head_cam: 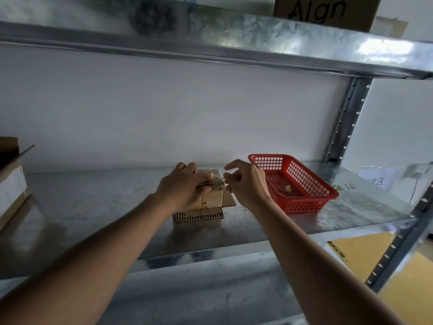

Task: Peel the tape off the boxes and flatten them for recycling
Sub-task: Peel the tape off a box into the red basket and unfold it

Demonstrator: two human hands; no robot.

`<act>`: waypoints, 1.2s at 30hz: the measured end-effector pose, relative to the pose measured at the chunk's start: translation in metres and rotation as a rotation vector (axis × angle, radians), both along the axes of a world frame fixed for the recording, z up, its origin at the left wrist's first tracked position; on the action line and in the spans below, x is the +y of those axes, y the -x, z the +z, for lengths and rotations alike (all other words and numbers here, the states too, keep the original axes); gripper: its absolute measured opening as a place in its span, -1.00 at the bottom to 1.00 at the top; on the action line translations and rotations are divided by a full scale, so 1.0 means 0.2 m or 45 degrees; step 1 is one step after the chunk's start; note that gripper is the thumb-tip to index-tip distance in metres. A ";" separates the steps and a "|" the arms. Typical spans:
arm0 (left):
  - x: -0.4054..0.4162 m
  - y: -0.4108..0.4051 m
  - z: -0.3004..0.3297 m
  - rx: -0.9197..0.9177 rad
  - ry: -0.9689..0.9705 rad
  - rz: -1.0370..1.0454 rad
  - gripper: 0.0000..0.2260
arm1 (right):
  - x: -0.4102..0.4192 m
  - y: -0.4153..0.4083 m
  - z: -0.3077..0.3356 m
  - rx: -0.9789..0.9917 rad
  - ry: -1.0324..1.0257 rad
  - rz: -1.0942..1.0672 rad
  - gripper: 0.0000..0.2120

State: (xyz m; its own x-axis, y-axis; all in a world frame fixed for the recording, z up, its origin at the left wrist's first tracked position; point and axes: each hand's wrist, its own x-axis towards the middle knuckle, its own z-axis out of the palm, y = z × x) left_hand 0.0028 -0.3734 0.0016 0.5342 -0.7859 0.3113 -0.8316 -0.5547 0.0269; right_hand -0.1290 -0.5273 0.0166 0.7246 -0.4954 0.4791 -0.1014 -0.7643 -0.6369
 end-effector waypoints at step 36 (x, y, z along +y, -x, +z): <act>-0.43 0.19 0.09 0.139 -0.020 -0.038 -0.60 | -0.58 0.26 0.01 0.283 0.156 -0.270 -0.89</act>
